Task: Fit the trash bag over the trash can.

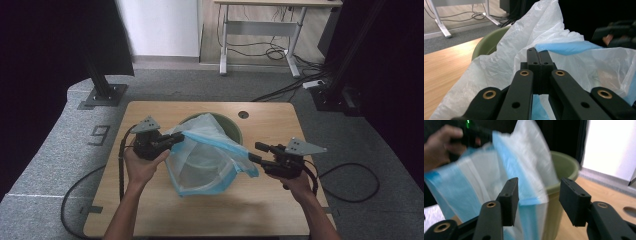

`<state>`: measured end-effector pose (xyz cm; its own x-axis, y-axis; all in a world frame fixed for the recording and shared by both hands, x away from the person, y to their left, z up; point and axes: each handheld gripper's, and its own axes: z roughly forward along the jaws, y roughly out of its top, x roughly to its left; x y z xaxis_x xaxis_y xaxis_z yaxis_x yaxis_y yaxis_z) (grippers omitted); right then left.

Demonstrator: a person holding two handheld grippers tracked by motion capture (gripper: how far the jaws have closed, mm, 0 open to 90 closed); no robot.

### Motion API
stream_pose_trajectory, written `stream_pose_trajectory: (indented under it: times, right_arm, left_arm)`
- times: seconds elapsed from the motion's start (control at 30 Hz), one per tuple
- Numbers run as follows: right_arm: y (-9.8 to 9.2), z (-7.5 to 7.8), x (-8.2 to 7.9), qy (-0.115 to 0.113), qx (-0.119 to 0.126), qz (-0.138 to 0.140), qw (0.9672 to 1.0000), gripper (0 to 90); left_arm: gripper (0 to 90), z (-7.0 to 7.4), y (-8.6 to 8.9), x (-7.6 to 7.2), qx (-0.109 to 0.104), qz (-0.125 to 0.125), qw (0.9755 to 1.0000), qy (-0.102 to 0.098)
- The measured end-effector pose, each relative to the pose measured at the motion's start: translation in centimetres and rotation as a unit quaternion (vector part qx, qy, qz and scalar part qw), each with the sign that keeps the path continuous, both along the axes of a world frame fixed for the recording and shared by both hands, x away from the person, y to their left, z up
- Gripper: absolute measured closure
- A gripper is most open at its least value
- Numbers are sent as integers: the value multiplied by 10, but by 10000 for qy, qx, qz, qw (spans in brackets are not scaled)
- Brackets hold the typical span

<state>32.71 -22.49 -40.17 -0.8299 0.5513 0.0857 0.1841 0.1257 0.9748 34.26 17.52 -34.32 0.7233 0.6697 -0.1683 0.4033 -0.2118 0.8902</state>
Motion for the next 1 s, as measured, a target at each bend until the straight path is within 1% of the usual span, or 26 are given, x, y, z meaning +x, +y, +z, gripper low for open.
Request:
stream_pose_trajectory:
  times: [0.13, 0.2, 0.27, 0.33, 0.37, 0.4, 0.43, 0.47, 0.53, 0.6, 0.67, 0.77, 0.83, 0.93, 1.0]
  right_arm:
    - [10, -15, 4, 241, -96, 14, 9997, 454]
    - [12, -17, 3, 328, -50, 70, 9994, 437]
    - [14, -16, 0, 279, -30, 68, 9996, 438]
    - [17, -15, -3, 241, -155, 21, 9996, 450]
    - [19, -15, -3, 228, -261, -36, 9994, 487]
    - [20, -16, -2, 241, -394, -136, 9988, 541]
    - [21, -17, 0, 245, -469, -187, 9984, 599]
    - [20, -18, 2, 272, -443, -222, 9984, 662]
    - [17, -17, 11, 435, -397, -299, 9978, 760]
    - [15, -15, 21, 461, -454, -392, 9971, 832]
    - [15, -10, 32, 451, -530, -513, 9963, 869]
    - [17, 1, 49, 425, -590, -768, 9944, 882]
    - [18, 8, 62, 427, -613, -904, 9931, 884]
    - [21, 14, 81, 481, -573, -1080, 9913, 884]
    - [25, 15, 93, 539, -595, -1166, 9899, 884]
  left_arm:
    - [900, 3, 0, 0, 1, 36, 10000, -31]
    - [900, 3, 1, 0, 0, 69, 10000, -39]
    - [900, 3, 1, 2, -12, 91, 10000, -34]
    - [900, 3, 0, 3, -23, 104, 9999, -22]
    - [900, 3, 0, 3, -29, 102, 9999, -19]
    - [900, 3, 0, 3, -41, 110, 9999, -21]
    - [900, 3, 0, 4, -39, 112, 9999, -27]
    - [900, 3, 0, 4, -33, 116, 9999, -37]
    - [900, 3, 0, 5, 5, 122, 9999, -47]
    - [900, 3, -1, 9, 108, 88, 9999, -58]
    - [900, 6, -3, 15, 295, 141, 9994, -70]
    - [900, 11, -4, 25, 357, 164, 9992, -52]
    - [900, 12, -4, 35, 393, 199, 9990, 23]
    - [900, 9, -1, 54, 338, 243, 9990, 176]
    - [900, 5, 2, 66, 365, 294, 9985, 266]
